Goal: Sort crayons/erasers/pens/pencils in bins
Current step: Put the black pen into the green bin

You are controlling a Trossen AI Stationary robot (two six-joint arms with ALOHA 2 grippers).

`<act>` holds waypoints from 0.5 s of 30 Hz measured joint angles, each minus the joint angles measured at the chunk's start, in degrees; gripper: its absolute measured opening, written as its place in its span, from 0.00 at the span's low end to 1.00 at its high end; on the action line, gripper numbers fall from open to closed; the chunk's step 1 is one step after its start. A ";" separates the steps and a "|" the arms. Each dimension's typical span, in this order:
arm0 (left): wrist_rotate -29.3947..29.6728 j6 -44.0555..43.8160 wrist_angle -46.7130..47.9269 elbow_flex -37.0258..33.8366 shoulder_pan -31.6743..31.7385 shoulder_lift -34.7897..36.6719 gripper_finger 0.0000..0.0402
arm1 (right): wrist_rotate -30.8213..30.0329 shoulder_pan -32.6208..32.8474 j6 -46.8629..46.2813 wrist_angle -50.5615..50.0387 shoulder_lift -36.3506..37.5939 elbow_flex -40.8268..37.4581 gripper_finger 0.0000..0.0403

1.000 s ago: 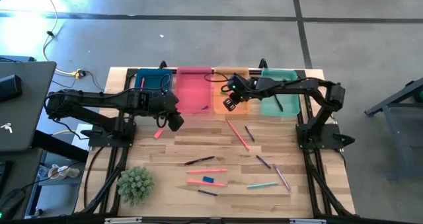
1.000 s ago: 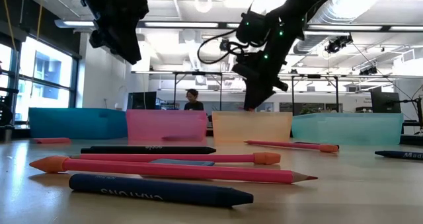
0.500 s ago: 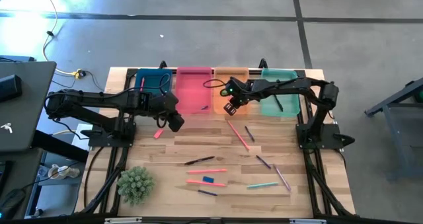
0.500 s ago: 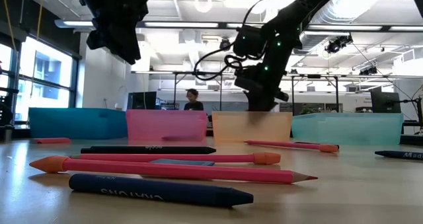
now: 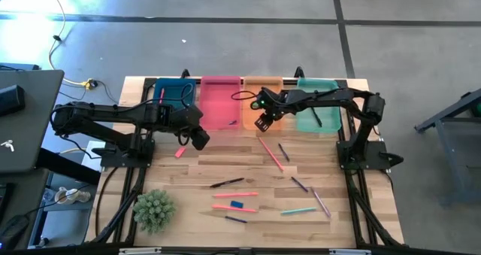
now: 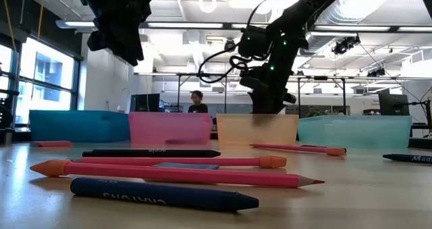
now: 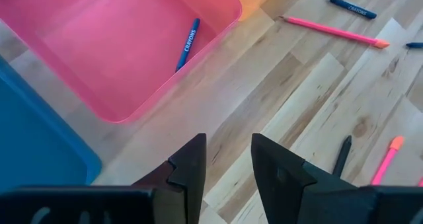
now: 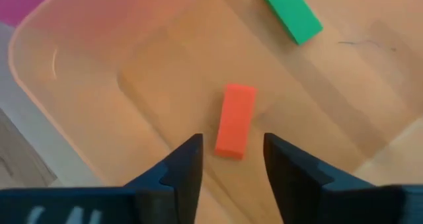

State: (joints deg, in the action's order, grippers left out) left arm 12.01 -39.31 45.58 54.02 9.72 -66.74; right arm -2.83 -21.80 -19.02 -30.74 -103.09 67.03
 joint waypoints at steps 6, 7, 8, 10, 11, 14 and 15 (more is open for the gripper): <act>-2.25 2.54 0.02 0.00 0.00 0.00 0.38 | -0.87 -0.09 -0.41 -5.17 1.27 4.07 0.43; -2.46 2.48 0.02 0.00 0.00 0.00 0.40 | -1.44 -0.09 -0.34 -6.11 1.60 5.00 0.43; -2.72 2.47 0.02 0.00 0.00 0.00 0.42 | -1.96 -0.09 -0.15 -7.08 1.96 5.89 0.43; -3.89 3.35 0.00 0.00 0.01 0.00 0.45 | -3.68 -0.07 -0.03 -9.02 2.83 7.57 0.42; -4.57 4.54 -0.03 0.00 0.02 0.00 0.47 | -4.24 -0.07 -0.01 -9.70 3.34 8.39 0.42; -6.23 7.88 -0.94 0.00 -0.03 0.00 0.48 | -5.10 -0.09 0.01 -10.67 4.88 10.66 0.41; -6.53 8.63 -1.21 0.00 -0.03 0.00 0.49 | -5.11 -0.09 -0.08 -10.86 5.31 11.19 0.41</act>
State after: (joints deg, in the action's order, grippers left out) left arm 5.48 -30.68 44.37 54.02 9.69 -66.74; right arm -7.94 -21.89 -19.10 -41.60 -97.78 78.22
